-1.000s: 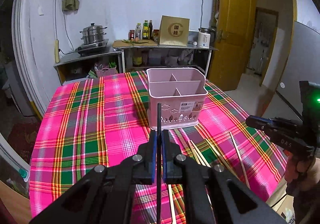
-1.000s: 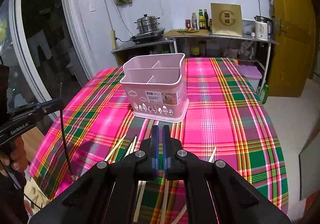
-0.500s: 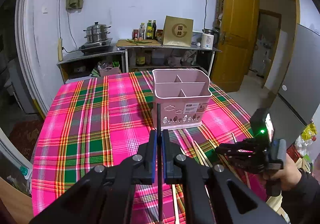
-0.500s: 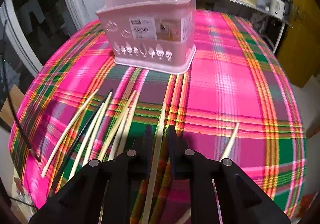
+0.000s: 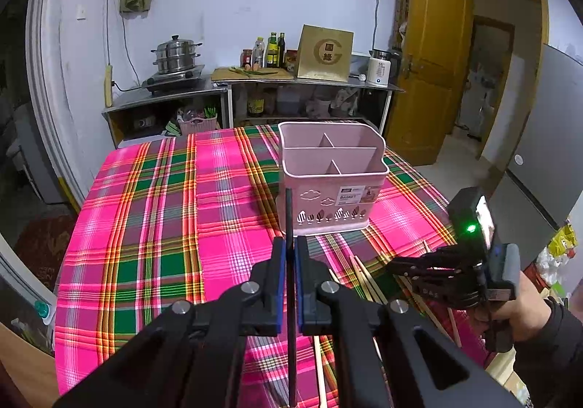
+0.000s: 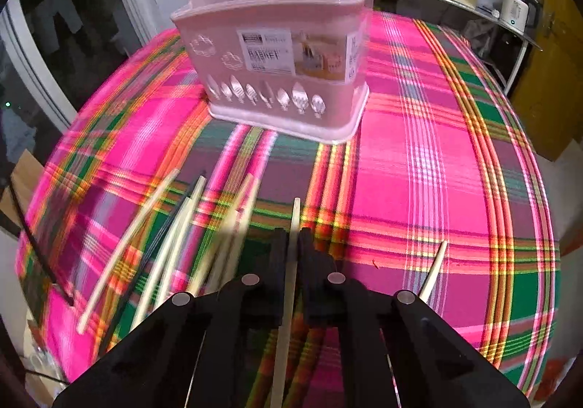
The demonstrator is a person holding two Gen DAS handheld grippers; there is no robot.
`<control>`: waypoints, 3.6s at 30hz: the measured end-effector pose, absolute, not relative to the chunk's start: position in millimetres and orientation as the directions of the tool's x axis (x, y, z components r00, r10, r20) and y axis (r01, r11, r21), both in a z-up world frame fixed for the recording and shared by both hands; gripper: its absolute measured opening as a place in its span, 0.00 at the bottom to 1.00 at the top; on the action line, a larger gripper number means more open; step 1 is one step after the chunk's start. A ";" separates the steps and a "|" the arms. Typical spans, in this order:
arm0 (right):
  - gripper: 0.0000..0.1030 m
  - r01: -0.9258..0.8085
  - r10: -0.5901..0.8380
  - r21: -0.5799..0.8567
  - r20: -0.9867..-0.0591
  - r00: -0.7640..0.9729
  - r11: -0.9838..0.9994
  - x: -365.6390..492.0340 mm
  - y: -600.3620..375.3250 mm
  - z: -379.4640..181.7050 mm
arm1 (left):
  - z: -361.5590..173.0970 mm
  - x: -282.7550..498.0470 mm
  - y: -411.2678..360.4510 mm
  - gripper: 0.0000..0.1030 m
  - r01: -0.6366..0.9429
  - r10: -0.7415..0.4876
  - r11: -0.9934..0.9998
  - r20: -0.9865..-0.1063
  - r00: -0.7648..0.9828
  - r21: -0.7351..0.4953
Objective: Organize utensils
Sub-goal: 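Carry both held chopsticks up and lower them into the pink basket, then open both tools to release the chopsticks into the basket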
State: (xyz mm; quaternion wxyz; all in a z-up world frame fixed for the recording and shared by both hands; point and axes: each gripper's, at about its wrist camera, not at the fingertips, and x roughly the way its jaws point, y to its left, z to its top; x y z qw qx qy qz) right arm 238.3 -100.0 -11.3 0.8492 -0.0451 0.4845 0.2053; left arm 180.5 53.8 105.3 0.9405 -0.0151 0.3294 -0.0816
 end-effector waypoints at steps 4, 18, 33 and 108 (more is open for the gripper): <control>0.06 -0.402 0.350 0.147 -0.794 0.497 0.904 228.9 -105.1 16.1 | 109.0 180.0 53.0 0.05 0.145 -0.165 0.986 -0.611 0.775 -0.082; 0.06 -0.422 0.429 0.167 -0.616 0.661 0.891 197.5 -122.4 111.1 | 141.8 172.4 47.5 0.05 0.163 -0.184 0.983 -0.560 0.808 -0.087; 0.06 -0.437 0.454 0.170 -0.545 0.705 0.883 212.5 -121.8 150.2 | 178.6 221.4 36.9 0.05 0.185 -0.216 0.976 -0.559 0.801 -0.113; 0.17 -0.392 0.404 0.121 -0.434 0.805 0.912 152.6 -132.1 109.1 | 110.4 165.5 57.7 0.29 0.152 -0.227 0.970 -0.482 0.846 -0.190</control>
